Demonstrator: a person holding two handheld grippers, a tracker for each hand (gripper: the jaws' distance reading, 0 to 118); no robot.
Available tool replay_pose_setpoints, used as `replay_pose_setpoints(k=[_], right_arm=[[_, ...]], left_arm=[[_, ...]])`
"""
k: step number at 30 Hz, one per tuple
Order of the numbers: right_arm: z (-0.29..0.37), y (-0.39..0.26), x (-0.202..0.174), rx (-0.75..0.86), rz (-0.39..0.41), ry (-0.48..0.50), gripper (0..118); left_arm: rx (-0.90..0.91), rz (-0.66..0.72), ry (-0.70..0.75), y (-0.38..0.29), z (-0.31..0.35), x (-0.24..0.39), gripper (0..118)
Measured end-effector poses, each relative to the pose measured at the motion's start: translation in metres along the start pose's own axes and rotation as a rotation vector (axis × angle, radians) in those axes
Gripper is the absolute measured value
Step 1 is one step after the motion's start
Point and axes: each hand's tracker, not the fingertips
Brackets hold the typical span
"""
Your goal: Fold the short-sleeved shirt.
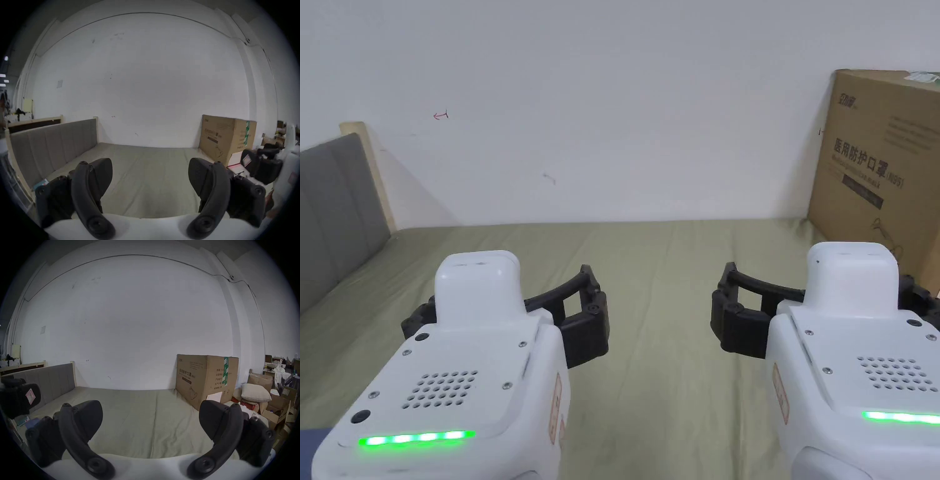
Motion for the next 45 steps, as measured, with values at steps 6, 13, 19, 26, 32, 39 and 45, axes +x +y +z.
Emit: replay_pose_setpoints(k=[6, 13, 19, 26, 32, 39, 45], right_arm=[[0.001, -0.001, 0.0, 0.001, 0.005, 0.007, 117], [-0.003, -0.003, 0.003, -0.017, 0.009, 0.007, 117], [-0.004, -0.006, 0.002, -0.028, 0.038, 0.001, 117], [-0.008, -0.009, 0.002, -0.043, 0.045, 0.004, 117], [-0.009, -0.01, 0.003, -0.042, 0.072, -0.006, 117], [-0.011, -0.013, 0.004, -0.055, 0.084, -0.008, 117], [-0.012, -0.012, 0.005, -0.058, 0.071, 0.0, 117]], left_arm=[[0.0, -0.049, 0.145, -0.005, 0.003, 0.008, 100], [-0.012, -0.014, 0.083, -0.003, 0.004, 0.005, 100], [-0.018, 0.075, 0.028, -0.003, 0.003, -0.002, 100], [-0.01, -0.079, 0.105, -0.009, 0.004, 0.011, 100], [-0.016, -0.141, 0.078, -0.012, 0.005, 0.014, 100], [0.016, -0.136, 0.044, -0.018, 0.008, 0.018, 100], [-0.023, -0.117, 0.001, -0.014, 0.005, 0.016, 100]])
